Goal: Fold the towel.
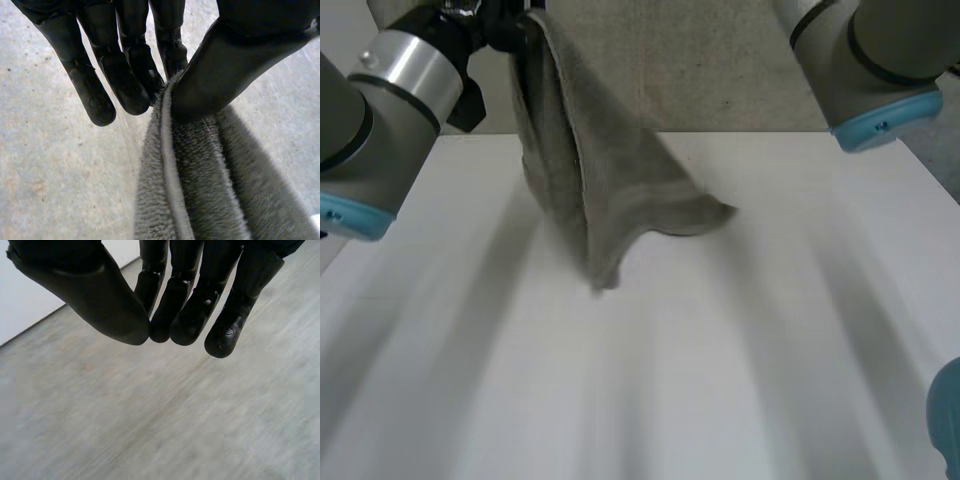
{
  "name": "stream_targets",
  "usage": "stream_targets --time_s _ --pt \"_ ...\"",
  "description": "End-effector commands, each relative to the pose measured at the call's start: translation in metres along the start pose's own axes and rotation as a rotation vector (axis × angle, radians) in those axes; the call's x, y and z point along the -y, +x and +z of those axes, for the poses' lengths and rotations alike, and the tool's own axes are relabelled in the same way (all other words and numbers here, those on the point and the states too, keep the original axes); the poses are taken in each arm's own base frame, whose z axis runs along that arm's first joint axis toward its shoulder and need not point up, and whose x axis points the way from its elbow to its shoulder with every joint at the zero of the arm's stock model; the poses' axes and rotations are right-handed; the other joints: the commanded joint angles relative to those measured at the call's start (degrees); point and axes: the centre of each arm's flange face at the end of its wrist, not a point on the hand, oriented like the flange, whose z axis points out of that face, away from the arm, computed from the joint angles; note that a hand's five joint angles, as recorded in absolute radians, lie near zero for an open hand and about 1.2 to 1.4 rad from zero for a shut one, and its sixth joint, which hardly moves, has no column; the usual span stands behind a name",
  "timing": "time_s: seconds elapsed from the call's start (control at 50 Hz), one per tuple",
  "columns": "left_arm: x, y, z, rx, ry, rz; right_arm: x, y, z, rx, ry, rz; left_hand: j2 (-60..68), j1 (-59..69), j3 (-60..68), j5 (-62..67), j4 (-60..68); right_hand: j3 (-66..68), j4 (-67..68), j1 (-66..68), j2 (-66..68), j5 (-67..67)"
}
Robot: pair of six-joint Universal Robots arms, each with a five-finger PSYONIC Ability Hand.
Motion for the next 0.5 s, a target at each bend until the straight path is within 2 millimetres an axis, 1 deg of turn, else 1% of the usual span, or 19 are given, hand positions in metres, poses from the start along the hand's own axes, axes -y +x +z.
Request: stream_targets --time_s 0.02,0.04,0.06,0.08,0.1,0.12,0.14,0.16,0.18,0.2,0.22,0.24,0.26,0.3,0.36,0.4,0.46,0.48,0.5 --pt "-0.050 0.003 -0.032 -0.001 -0.181 -0.026 -0.072 -0.034 -0.046 0.159 -0.420 0.040 3.64 5.71 3.73 5.27 2.12 3.38 3.08 2.65 3.66 3.48" --pt "-0.064 0.003 -0.040 -0.007 -0.229 -0.035 -0.072 -0.034 -0.047 0.160 -0.421 0.040 3.64 5.71 3.73 5.27 2.12 3.38 3.08 2.65 3.66 3.48" --pt "-0.077 0.004 -0.048 -0.014 -0.277 -0.041 -0.087 -0.041 -0.060 0.200 -0.518 0.045 3.64 5.71 3.73 5.27 2.12 -12.05 -12.35 -12.77 -11.77 -11.95" --pt "-0.077 0.004 -0.048 -0.014 -0.277 -0.041 -0.100 -0.048 -0.075 0.235 -0.606 0.056 3.64 5.71 3.73 5.27 2.12 -38.52 -38.81 -39.24 -38.24 -38.41" --pt "-0.090 0.004 -0.057 -0.019 -0.319 -0.039 -0.100 -0.048 -0.075 0.235 -0.607 0.056 3.64 5.71 3.73 5.27 2.12 -38.78 -39.08 -39.50 -38.50 -38.68" --pt "-0.090 0.004 -0.057 -0.019 -0.319 -0.039 -0.110 -0.055 -0.088 0.265 -0.685 0.074 3.64 5.71 3.73 5.27 2.12 -46.61 -46.91 -47.33 -46.33 -46.51" --pt "-0.102 0.002 -0.064 -0.018 -0.362 -0.028 -0.120 -0.060 -0.102 0.286 -0.754 0.087 3.64 5.71 3.73 5.27 2.12 -50.69 -50.98 -51.41 -50.41 -50.58" --pt "-0.112 -0.001 -0.070 -0.013 -0.395 -0.008 -0.120 -0.060 -0.102 0.286 -0.755 0.087 3.64 5.71 3.73 5.27 2.12 -50.73 -51.02 -51.45 -50.45 -50.62" --pt "-0.113 -0.001 -0.070 -0.013 -0.396 -0.008 -0.126 -0.064 -0.112 0.293 -0.802 0.091 3.64 5.71 3.73 5.27 2.12 -60.05 -60.35 -60.78 -59.77 -59.95" --pt "-0.121 -0.003 -0.075 -0.012 -0.426 0.013 -0.126 -0.064 -0.112 0.293 -0.802 0.091 3.64 5.71 3.73 5.27 2.12 -60.15 -60.44 -60.87 -59.87 -60.04" --pt "-0.128 -0.006 -0.079 -0.006 -0.451 0.040 -0.128 -0.066 -0.122 0.299 -0.836 0.097 3.64 5.71 3.73 5.27 2.12 -66.62 -66.92 -67.35 -66.34 -66.52" --pt "-0.128 -0.006 -0.079 -0.006 -0.451 0.041 -0.129 -0.068 -0.131 0.306 -0.858 0.100 3.64 5.71 3.73 5.27 2.12 -66.62 -66.92 -67.35 -66.34 -66.52" --pt "-0.135 -0.012 -0.084 0.006 -0.476 0.057 -0.129 -0.068 -0.131 0.306 -0.858 0.100 3.64 5.71 3.73 5.27 2.12 -66.62 -66.92 -67.35 -66.34 -66.52" --pt "-0.139 -0.017 -0.088 0.016 -0.493 0.065 -0.129 -0.073 -0.148 0.314 -0.873 0.105 3.64 5.71 3.73 5.27 2.12 -66.62 -66.92 -67.35 -66.34 -66.52" --pt "-0.144 -0.020 -0.093 0.025 -0.517 0.066 -0.129 -0.075 -0.155 0.310 -0.867 0.104 3.64 5.71 3.73 5.27 2.12 -66.62 -66.92 -67.35 -66.34 -66.52" --pt "-0.146 -0.020 -0.095 0.027 -0.523 0.069 -0.123 -0.080 -0.170 0.309 -0.852 0.112 3.64 5.71 3.73 5.27 2.12 -66.62 -66.92 -67.35 -66.34 -66.52" --pt "-0.150 -0.022 -0.097 0.033 -0.529 0.070 -0.121 -0.083 -0.184 0.303 -0.849 0.126 3.33 5.39 3.42 4.95 1.80 -66.62 -66.92 -67.35 -66.34 -66.52" --pt "-0.151 -0.025 -0.097 0.041 -0.532 0.071 -0.121 -0.083 -0.184 0.303 -0.849 0.126 2.00 4.06 2.09 3.62 0.47 -66.62 -66.92 -67.35 -66.34 -66.52" --pt "-0.152 -0.030 -0.098 0.055 -0.536 0.072 -0.120 -0.085 -0.190 0.303 -0.849 0.133 1.15 3.22 1.24 2.77 -0.37 -66.62 -66.92 -67.35 -66.34 -66.52"
